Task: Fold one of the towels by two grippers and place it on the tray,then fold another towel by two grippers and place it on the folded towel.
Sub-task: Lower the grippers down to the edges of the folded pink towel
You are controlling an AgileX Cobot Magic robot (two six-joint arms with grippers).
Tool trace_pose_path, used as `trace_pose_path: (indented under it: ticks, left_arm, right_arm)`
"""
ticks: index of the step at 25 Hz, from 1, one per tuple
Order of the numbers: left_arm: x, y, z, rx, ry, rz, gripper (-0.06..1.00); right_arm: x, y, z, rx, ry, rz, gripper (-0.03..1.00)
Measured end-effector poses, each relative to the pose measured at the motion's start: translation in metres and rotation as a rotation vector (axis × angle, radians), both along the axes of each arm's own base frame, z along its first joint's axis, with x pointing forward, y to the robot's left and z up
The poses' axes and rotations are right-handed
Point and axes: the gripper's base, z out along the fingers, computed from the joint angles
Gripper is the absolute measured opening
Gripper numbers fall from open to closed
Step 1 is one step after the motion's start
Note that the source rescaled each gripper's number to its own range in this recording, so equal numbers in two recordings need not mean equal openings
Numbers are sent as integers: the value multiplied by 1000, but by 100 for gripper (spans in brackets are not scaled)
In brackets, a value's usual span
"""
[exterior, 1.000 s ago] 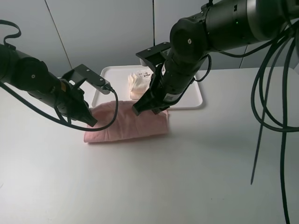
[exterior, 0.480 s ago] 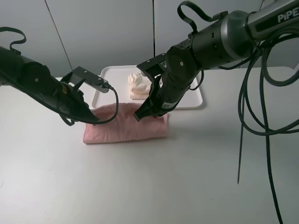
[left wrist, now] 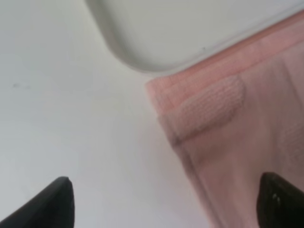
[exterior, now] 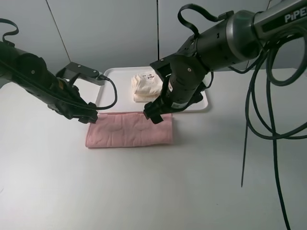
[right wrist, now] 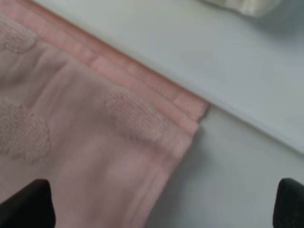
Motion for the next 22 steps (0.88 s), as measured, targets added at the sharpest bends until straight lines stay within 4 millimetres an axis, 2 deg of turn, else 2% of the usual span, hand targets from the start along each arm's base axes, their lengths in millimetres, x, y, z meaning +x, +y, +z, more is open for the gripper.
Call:
trace_pose_path:
  ticks: [4, 9, 15, 22]
  left_arm:
    - [11, 4, 1, 10, 121, 118, 100]
    - [22, 5, -8, 23, 268, 229, 100]
    - [23, 2, -13, -6, 294, 275, 100]
    - [23, 2, -33, -8, 343, 350, 100]
  right_arm:
    - [1, 1, 8, -19, 50, -26, 100]
    - [-3, 7, 11, 18, 117, -17, 100]
    - [-9, 11, 11, 47, 185, 10, 100]
    - [-11, 9, 10, 27, 211, 22, 100]
